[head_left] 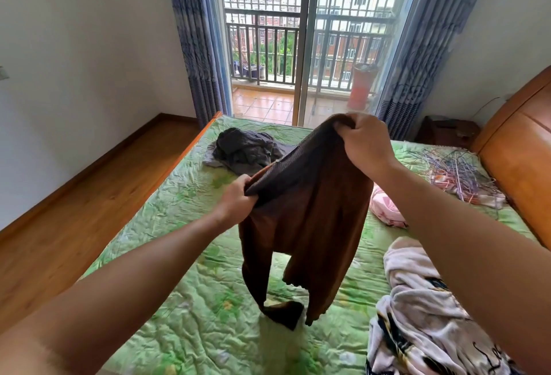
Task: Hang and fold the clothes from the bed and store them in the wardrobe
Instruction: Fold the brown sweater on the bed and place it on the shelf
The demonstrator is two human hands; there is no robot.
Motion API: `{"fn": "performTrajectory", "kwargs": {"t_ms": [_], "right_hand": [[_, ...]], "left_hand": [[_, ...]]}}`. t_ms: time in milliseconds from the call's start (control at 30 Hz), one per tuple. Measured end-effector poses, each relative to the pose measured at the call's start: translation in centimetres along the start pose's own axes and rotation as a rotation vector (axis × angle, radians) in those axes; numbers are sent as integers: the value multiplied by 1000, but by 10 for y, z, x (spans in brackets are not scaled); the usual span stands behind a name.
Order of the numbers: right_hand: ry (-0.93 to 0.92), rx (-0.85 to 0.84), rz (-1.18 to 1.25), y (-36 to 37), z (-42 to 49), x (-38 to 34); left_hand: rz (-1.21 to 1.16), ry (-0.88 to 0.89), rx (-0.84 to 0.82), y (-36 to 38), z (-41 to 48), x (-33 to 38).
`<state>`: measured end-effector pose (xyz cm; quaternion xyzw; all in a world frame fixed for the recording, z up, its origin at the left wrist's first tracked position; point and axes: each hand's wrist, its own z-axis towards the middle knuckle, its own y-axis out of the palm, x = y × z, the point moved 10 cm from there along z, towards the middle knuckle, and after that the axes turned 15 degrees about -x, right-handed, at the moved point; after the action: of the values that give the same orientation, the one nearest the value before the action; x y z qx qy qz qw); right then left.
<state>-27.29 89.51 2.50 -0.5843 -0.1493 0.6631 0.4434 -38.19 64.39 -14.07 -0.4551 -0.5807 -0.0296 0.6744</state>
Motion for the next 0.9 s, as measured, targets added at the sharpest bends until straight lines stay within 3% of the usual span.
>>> {"fn": "performTrajectory", "kwargs": {"t_ms": [100,167,233,400,467,600,700,900], "right_hand": [[34,-4,-46,-4,0,16],[64,-16,-96,-8,1,27],[97,-31,-149,-13,2,38],[105,-76,-276,-19,-2,54],[79,-61,-325,-21,-7,54],[29,-32,-340,-32,-14,52],[-25,-7,-402,-37,-25,43],[-207,125,-556,-40,-63,24]], "left_hand": [[-96,59,108,-30,-1,-1],[-19,158,137,-47,-5,13],[173,243,68,-55,-11,33],[817,222,-156,-64,-11,51],[803,264,-115,-81,-11,57],[618,275,206,-130,-22,50],[484,243,349,-143,-34,40],[487,317,412,-148,-59,48]]}}
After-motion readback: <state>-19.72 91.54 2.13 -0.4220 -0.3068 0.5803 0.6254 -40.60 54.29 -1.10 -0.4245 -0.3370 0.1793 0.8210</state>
